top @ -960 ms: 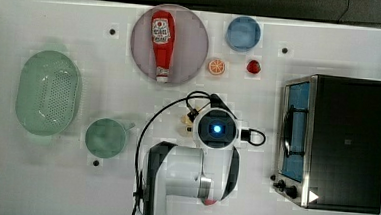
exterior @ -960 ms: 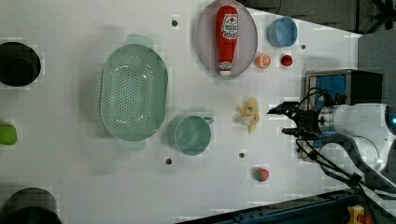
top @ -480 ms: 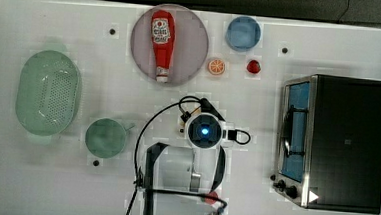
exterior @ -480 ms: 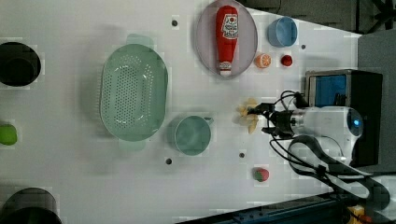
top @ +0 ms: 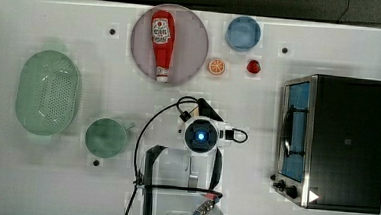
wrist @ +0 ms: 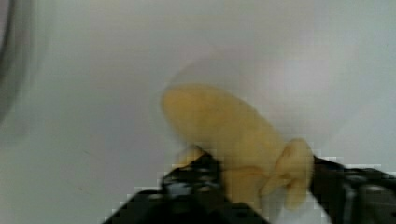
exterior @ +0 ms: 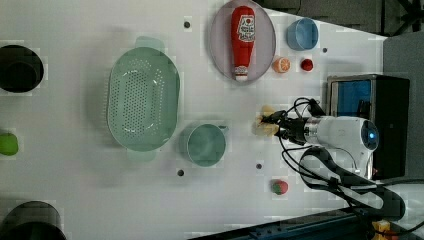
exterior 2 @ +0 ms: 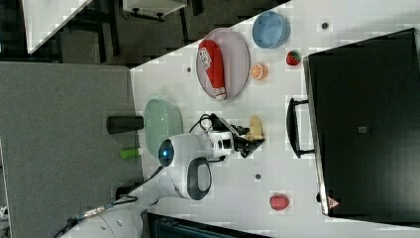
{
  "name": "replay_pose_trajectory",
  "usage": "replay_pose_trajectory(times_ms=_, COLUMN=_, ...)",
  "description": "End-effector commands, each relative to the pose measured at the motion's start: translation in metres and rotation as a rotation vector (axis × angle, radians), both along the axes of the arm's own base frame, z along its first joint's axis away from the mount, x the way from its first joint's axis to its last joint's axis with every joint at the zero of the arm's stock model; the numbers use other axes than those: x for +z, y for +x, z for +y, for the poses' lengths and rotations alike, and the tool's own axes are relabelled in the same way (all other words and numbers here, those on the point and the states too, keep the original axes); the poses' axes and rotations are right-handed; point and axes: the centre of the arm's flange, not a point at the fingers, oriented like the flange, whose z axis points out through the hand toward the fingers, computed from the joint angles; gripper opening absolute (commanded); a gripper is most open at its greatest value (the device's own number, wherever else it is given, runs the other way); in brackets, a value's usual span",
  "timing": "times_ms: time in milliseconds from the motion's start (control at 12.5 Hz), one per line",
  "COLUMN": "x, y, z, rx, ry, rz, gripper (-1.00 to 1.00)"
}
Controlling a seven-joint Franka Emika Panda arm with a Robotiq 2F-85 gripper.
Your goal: Pick Banana and place it in mug.
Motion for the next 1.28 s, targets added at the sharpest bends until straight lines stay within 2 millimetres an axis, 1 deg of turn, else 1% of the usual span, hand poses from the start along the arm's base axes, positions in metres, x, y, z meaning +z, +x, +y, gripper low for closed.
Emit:
replay_pose_trajectory(times_ms=80, x=0.008, y=0.002, z=-0.007, rx=0.015, ry=-0.002, rz=0.002, gripper=-0.26)
replay_pose_trajectory(times_ms=160, x=0.012, y=0.004, z=-0.008, rx=0.015, ry=-0.002, rz=-0.004, gripper=-0.32)
replay_pose_trajectory(times_ms=320, x=0.023, y=0.007, z=-0.008, rx=0.01, ry=-0.001, rz=-0.02, gripper=-0.32)
replay_pose_trajectory(times_ms=400, x=0.034, y=0.01, z=-0.009, rx=-0.004, ry=0.0, rz=-0.031, gripper=-0.32)
replay_pose_trajectory(times_ms=560, x=0.066, y=0.015, z=-0.013, rx=-0.031, ry=0.004, rz=-0.024, gripper=-0.32)
replay_pose_trajectory(times_ms=640, x=0.089, y=0.017, z=-0.014, rx=-0.035, ry=0.007, rz=-0.015, gripper=-0.32)
replay_pose_trajectory(times_ms=800, x=0.155, y=0.028, z=-0.013, rx=-0.031, ry=0.011, rz=-0.058, gripper=-0.32)
replay_pose_trajectory(times_ms=960, x=0.212, y=0.023, z=-0.012, rx=-0.032, ry=0.017, rz=-0.005, gripper=-0.32)
replay_pose_trajectory(times_ms=1200, x=0.304, y=0.016, z=-0.014, rx=-0.036, ry=0.024, rz=0.028, gripper=-0.32)
replay_pose_trajectory(times_ms=1280, x=0.33, y=0.013, z=-0.011, rx=-0.031, ry=0.024, rz=0.031, gripper=-0.32)
